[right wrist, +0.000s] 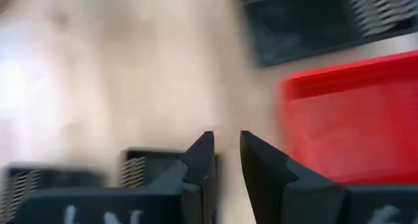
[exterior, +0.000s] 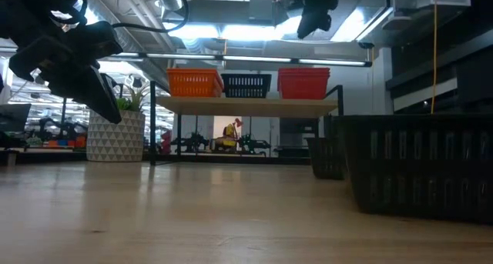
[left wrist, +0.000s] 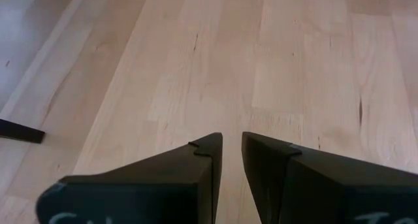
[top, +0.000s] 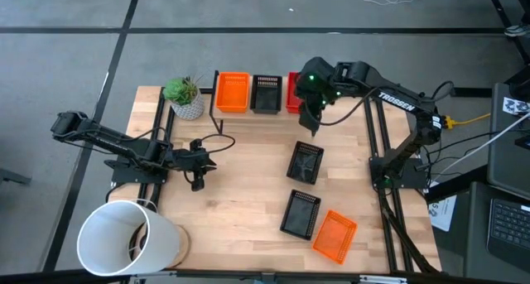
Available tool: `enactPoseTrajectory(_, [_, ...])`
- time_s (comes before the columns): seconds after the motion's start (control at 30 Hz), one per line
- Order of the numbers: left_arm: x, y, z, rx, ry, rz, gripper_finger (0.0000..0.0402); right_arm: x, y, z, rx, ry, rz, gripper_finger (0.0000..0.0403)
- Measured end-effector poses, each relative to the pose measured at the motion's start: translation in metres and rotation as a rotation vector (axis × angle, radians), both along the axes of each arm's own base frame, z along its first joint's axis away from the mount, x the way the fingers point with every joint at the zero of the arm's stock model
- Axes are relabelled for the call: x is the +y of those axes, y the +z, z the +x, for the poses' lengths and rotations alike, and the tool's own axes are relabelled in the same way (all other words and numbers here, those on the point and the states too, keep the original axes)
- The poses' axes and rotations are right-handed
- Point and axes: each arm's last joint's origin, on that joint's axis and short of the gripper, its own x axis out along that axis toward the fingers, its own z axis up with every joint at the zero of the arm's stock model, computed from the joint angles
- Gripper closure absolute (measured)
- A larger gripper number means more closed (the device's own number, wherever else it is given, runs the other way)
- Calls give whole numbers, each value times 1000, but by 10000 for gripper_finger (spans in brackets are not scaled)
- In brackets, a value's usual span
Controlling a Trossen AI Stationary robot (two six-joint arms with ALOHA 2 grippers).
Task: Stack baskets on shelf by color
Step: Adjust the bins to the center of the table
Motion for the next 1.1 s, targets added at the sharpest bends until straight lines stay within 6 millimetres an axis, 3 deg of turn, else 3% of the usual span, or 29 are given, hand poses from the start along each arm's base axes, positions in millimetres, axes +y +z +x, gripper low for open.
enactPoseTrajectory(0.13, [0,0,0,0,0,0,350,28,-9,-8,174,-30,155,328])
enactPoseTrajectory(0.23, [0,0,0,0,0,0,350,48,-13,-20,363,-127,156,318])
enactPoseTrajectory(0.4, [0,0,0,0,0,0,350,86,-27,-20,370,-122,109,299])
enactPoseTrajectory(0.57, [-1,0,0,2,-14,-12,350,114,-80,-36,567,-176,-114,301])
enactPoseTrajectory(0.67, [-1,0,0,1,-14,-12,350,124,-121,-48,632,-194,-71,306])
enactPoseTrajectory(0.77, [-1,0,0,1,-13,-12,350,127,-164,-48,599,-215,35,312])
enactPoseTrajectory(0.9, [-1,0,0,1,-14,-13,350,120,-207,-50,476,-370,-1,320])
enactPoseTrajectory(1.0, [-1,0,0,0,-13,-14,350,113,-224,-41,312,-475,-7,328])
enactPoseTrajectory(1.1, [-1,0,0,-5,-13,-15,350,115,-221,-18,80,-360,51,336])
